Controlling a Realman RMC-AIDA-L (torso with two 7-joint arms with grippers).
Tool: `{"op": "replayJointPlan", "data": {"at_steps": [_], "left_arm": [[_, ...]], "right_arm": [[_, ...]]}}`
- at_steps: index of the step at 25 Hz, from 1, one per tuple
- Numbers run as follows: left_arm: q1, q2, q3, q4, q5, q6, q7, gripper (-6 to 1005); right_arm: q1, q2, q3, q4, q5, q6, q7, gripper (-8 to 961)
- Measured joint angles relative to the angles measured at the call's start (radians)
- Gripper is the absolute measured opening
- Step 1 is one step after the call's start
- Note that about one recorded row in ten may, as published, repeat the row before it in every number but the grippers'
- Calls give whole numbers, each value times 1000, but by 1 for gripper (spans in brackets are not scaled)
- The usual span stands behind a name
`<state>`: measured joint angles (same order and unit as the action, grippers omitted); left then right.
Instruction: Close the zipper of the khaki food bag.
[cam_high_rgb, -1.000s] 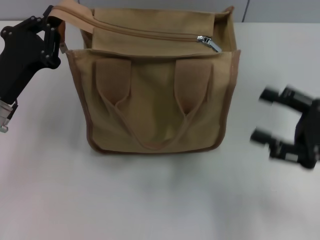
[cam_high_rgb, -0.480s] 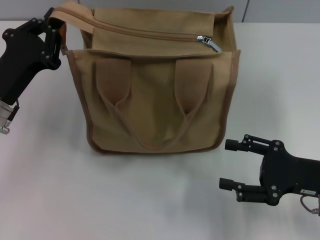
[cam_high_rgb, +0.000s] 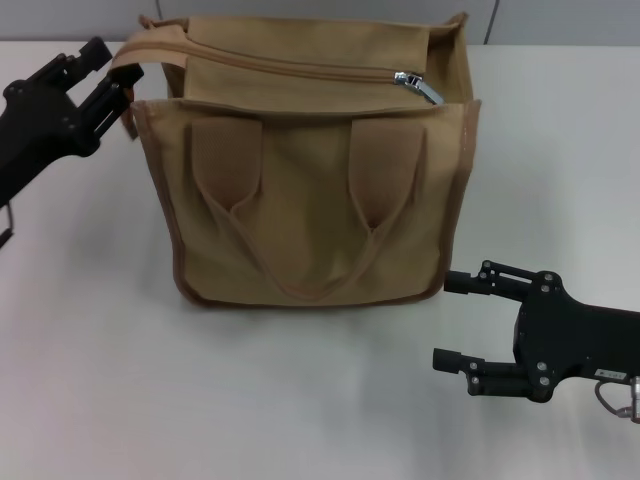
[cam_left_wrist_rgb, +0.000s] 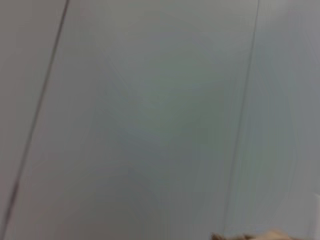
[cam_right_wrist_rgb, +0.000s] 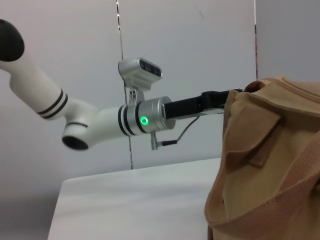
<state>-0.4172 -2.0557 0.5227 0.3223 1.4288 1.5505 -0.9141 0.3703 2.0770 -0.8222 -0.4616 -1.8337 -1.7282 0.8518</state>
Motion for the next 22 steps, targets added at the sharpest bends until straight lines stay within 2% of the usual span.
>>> {"op": "replayJointPlan", "data": {"at_steps": [3, 5, 7, 8, 9, 12, 17, 20, 21, 22], "left_arm": [[50, 59, 176, 146, 19, -8, -257, 410], [53, 66, 186, 155, 27, -5, -278, 499], [61, 121, 223, 215, 117, 38, -431, 587], [61, 126, 221, 218, 127, 46, -445, 631], [62, 141, 216, 224, 145, 68, -474, 674], [67, 156, 214, 227, 151, 125, -494, 805], [72, 161, 222, 230, 161, 265, -475, 805], [67, 151, 229, 229, 214, 336, -434, 805], [64, 142, 231, 226, 238, 358, -412, 805], [58, 125, 240, 224, 282, 387, -377, 805]], "right_arm": [[7, 0, 0, 0, 0, 3, 2, 795], [12, 0, 0, 0, -1, 9, 4, 795], [15, 0, -1, 0, -1, 18, 5, 795], [17, 0, -1, 0, -1, 23, 6, 795], [19, 0, -1, 0, -1, 25, 6, 795], [28, 0, -1, 10, -1, 29, 8, 795], [37, 0, -4, 16, -1, 29, 9, 795], [41, 0, -5, 19, -1, 30, 9, 795], [41, 0, -7, 20, -1, 31, 9, 795], [41, 0, -7, 20, -1, 31, 9, 795]]}}
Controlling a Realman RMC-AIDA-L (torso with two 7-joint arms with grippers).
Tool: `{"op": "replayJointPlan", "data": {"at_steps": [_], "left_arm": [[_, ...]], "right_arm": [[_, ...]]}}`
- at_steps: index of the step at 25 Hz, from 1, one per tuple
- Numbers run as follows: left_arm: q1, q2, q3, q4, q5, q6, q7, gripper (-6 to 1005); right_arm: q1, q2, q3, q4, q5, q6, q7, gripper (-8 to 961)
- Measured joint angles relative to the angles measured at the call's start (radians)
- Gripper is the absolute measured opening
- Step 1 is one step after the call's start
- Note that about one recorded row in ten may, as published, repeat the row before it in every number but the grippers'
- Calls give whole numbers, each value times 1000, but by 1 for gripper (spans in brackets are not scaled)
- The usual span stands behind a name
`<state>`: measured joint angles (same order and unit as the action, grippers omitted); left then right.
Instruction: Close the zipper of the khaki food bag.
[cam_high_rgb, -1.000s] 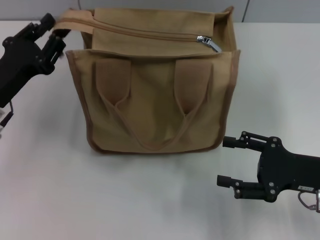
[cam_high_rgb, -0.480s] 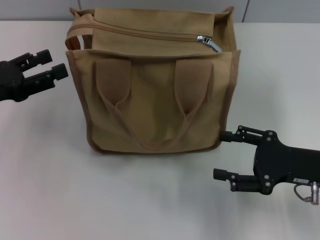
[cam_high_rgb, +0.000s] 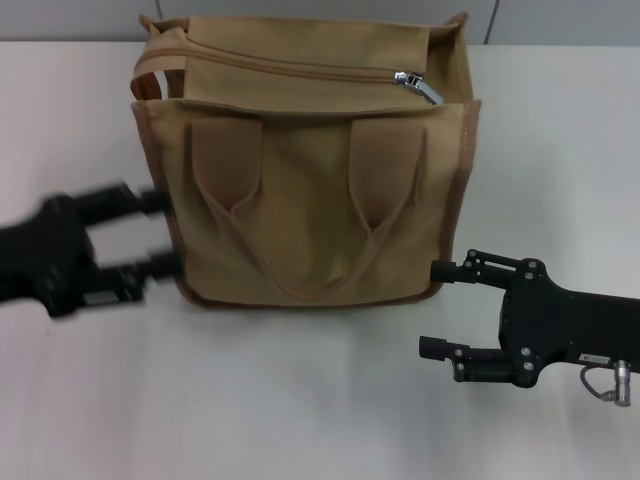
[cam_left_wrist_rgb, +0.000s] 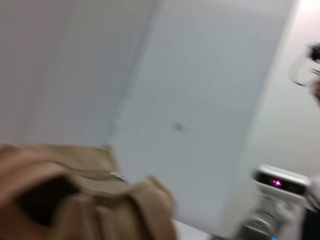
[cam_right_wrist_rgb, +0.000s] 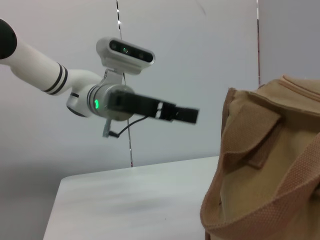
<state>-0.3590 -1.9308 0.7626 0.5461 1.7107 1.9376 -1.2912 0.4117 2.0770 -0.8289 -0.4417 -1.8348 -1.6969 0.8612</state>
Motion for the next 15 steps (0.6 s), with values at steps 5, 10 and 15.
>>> {"op": "replayJointPlan", "data": {"at_steps": [5, 10, 15], "left_arm": [[-18, -49, 34, -1, 105, 10, 71, 805], [-33, -101, 42, -2, 213, -55, 135, 805], [-37, -120, 43, -16, 270, -94, 178, 805]], "right_arm": [[6, 0, -3, 5, -3, 2, 0, 795], [28, 0, -5, 37, -28, 5, 1, 795], [36, 0, -6, 52, -55, 18, 1, 795]]}}
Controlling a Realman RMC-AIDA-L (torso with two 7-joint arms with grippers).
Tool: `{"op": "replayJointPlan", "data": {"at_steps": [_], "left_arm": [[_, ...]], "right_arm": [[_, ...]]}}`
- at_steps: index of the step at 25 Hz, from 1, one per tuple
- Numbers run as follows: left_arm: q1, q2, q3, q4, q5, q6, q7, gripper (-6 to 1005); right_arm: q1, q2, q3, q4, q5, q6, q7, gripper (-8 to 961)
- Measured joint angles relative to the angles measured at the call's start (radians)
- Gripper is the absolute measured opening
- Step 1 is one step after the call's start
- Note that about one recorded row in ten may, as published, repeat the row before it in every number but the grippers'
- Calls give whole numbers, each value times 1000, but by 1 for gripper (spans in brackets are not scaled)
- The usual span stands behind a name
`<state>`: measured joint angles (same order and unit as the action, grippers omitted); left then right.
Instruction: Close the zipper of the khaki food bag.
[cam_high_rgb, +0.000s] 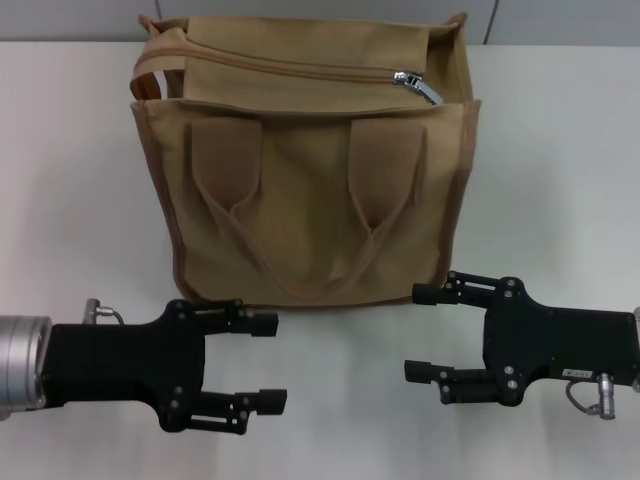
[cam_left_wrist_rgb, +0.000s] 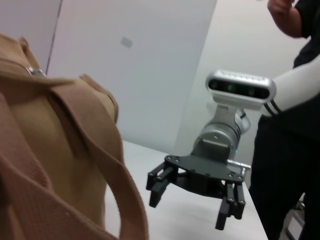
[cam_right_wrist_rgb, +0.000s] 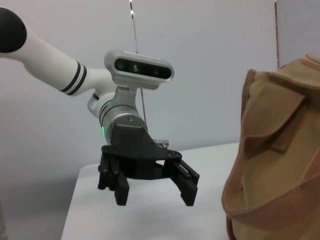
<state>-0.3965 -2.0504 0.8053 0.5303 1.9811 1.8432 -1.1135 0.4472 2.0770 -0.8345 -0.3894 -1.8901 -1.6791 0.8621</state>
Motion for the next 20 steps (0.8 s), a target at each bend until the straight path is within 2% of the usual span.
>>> {"op": "replayJointPlan", "data": {"at_steps": [20], "left_arm": [[-1, 1, -3, -24, 7, -3, 38, 805]], "right_arm": [[0, 0, 0, 3, -4, 4, 0, 795]]}}
